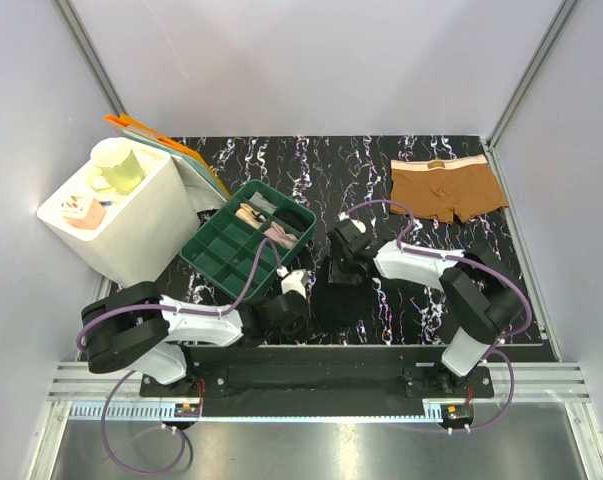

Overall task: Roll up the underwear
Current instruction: Move the underwear to the center of the board, then fold the underwear at the center of the board.

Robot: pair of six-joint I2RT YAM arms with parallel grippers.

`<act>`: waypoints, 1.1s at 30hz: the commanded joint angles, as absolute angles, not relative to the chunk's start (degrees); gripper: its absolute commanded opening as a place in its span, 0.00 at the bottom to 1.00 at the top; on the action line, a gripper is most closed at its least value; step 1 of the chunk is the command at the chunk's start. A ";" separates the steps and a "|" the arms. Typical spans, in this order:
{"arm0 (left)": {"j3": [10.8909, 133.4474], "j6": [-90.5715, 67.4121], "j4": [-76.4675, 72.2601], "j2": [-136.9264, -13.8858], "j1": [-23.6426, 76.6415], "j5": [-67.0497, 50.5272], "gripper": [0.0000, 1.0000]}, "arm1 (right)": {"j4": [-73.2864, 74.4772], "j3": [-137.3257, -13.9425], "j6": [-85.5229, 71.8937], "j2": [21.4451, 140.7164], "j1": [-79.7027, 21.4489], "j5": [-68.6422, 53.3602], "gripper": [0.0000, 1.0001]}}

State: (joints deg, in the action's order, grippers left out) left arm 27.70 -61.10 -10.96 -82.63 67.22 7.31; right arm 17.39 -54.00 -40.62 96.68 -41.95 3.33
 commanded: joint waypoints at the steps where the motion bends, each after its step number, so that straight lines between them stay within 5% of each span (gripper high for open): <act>1: 28.56 -60.91 -12.57 -82.62 67.68 8.09 0.01 | 18.11 -55.63 -38.23 95.89 -43.50 3.08 0.34; 6: 28.56 -60.82 -12.48 -82.53 67.76 8.26 0.01 | 18.46 -56.16 -35.69 96.68 -44.03 2.29 0.29; 14: 28.30 -60.91 -11.78 -81.48 67.94 8.96 0.00 | 18.90 -57.13 -34.02 97.30 -45.35 2.46 0.00; 24: 28.21 -60.91 -10.20 -79.01 68.20 9.84 0.00 | 20.04 -55.81 -35.94 91.41 -45.44 4.22 0.00; 33: 28.39 -60.82 -10.19 -78.93 68.55 10.11 0.00 | 21.09 -56.07 -39.02 91.23 -46.84 3.51 0.30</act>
State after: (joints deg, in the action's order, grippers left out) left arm 27.70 -61.08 -8.84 -80.29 68.03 7.97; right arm 19.81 -54.96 -37.28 91.35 -45.74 2.92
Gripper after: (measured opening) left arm 0.005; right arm 0.263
